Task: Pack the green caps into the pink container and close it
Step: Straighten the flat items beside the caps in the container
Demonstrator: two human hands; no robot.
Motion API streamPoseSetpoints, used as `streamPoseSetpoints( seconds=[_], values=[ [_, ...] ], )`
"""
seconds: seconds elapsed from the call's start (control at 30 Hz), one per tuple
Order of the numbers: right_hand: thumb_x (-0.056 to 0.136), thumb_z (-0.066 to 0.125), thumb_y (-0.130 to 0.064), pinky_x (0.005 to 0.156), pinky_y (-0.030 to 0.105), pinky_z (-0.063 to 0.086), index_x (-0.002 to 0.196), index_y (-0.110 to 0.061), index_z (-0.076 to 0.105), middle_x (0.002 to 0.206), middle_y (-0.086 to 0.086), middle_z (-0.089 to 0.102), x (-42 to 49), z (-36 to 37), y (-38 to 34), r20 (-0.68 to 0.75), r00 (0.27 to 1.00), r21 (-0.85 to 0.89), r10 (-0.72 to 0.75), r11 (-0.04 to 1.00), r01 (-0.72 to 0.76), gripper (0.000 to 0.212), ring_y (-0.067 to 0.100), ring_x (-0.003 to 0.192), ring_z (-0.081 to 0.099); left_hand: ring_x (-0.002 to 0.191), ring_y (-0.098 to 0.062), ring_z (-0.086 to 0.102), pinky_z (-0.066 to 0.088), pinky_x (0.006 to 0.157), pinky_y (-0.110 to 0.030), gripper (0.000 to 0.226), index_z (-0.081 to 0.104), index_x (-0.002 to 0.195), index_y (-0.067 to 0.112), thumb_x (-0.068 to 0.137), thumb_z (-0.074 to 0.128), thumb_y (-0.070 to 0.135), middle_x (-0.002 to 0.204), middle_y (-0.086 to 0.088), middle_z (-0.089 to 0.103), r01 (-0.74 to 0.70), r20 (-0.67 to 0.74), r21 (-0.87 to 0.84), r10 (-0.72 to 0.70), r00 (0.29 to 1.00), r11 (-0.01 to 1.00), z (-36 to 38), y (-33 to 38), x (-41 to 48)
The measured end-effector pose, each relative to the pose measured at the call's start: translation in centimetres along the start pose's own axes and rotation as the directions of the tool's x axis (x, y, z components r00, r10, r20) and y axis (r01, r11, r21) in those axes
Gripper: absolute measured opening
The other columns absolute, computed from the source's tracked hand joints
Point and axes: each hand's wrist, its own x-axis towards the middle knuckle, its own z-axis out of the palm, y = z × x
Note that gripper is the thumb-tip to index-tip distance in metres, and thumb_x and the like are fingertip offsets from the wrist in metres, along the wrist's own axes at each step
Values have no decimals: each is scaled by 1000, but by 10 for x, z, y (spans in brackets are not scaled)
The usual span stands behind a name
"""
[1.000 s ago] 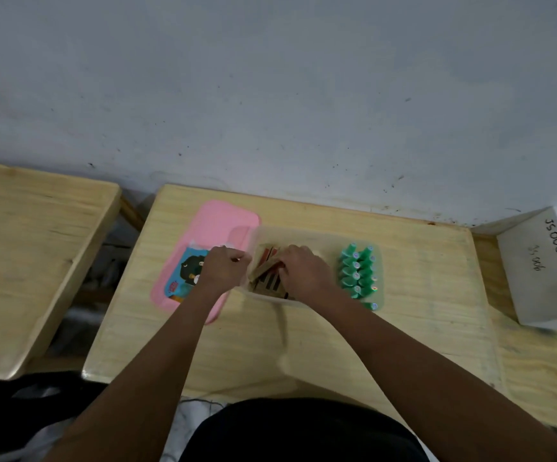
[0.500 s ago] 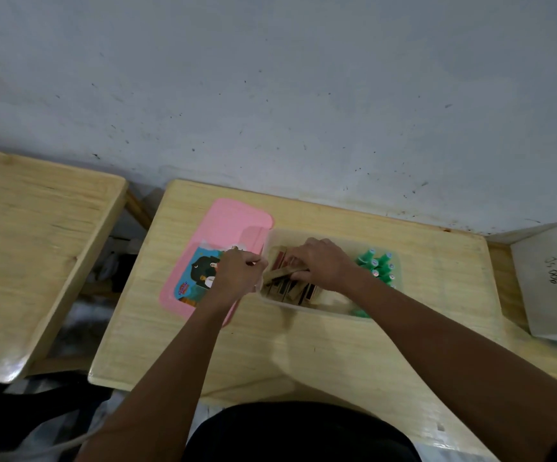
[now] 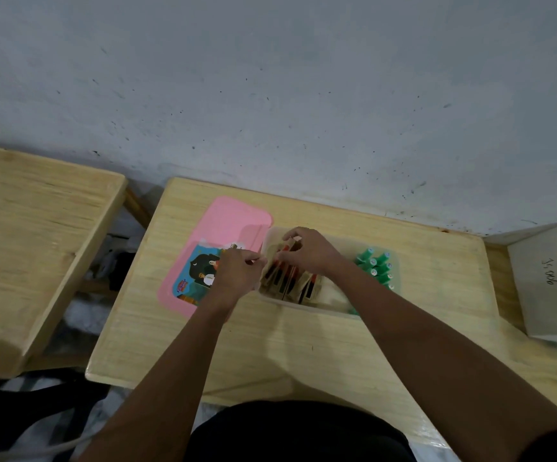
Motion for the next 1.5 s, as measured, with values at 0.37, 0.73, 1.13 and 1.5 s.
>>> streamPoseSetpoints(
  seconds=[0.37,0.73,1.13,1.5],
  values=[
    [98,45,-30,56,31,36,69,-9,55,66,11,52,-13,31,2,-60,982,81,181,981,-176,38,23,59,49,93,-23,67,57,86,-42,30,67,113,4,89,63,21,106,-13,71,-45,-24,27,45,999,999,1,-3,3],
    [91,52,-37,75,38,47,127,-25,47,107,5,66,-18,37,4,-196,977,-475,80,864,-166,38,28,100,59,90,-23,68,57,85,-43,31,66,114,5,89,63,22,104,-13,72,-51,-35,50,53,998,997,2,-3,2],
    [84,51,-40,65,30,45,95,-20,65,88,-1,66,-14,35,-11,-42,990,-329,132,934,-138,26,22,81,61,90,-21,68,57,86,-41,30,66,114,4,90,61,21,102,-12,72,-66,-31,69,68,997,995,1,-2,1],
    [94,47,-33,54,31,34,55,-13,44,53,2,43,-8,37,-5,153,977,-121,148,984,-130,43,17,51,41,82,-19,66,57,84,-39,28,69,112,6,90,59,22,96,-12,73,-89,-41,105,94,995,990,1,-1,-1]
  ],
)
